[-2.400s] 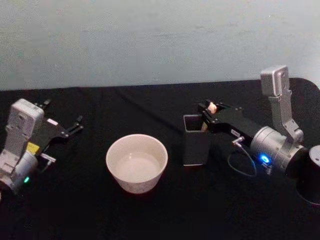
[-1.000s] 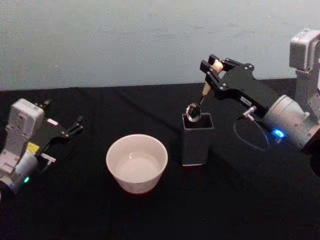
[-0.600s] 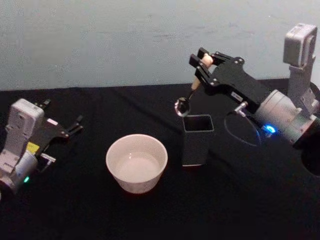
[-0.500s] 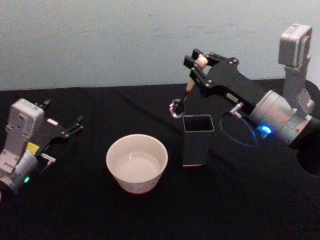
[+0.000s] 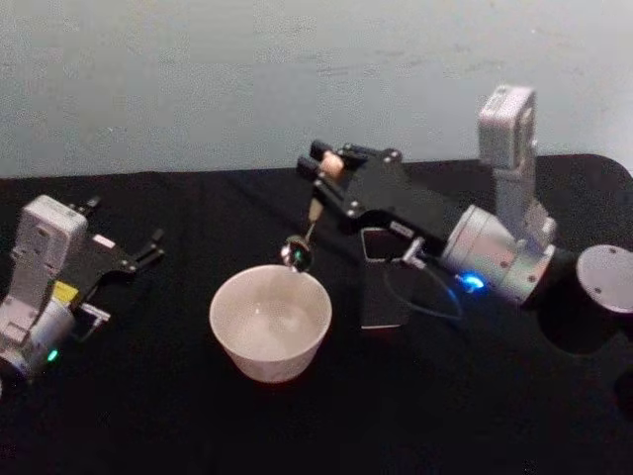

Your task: Pick up the stirring spoon with one hand, stir inside the cup, then place it back in its original position.

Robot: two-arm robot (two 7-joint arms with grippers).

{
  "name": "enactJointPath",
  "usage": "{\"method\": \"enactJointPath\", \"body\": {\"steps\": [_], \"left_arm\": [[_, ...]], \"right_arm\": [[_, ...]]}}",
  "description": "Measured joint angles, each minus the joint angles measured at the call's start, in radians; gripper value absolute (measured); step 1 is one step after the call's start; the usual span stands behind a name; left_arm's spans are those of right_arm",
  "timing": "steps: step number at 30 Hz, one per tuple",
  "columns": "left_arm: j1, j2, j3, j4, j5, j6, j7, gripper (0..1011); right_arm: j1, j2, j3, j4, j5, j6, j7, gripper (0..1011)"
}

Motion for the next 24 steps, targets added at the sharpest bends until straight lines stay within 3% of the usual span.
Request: {"method": "enactJointPath", "body": {"steps": [7, 24], "left_arm": [[0.0, 0.0, 0.0, 0.0, 0.0, 0.0, 0.0, 1001], [0.0, 0.0, 0.0, 0.0, 0.0, 0.0, 0.0, 1001]], "right_arm": [[0.03, -0.015, -0.058, 0.073, -0.051, -0.035, 0.024, 215], [0.063, -0.068, -0.112, 0.206, -0.137, -0.116, 0.036, 215]]}}
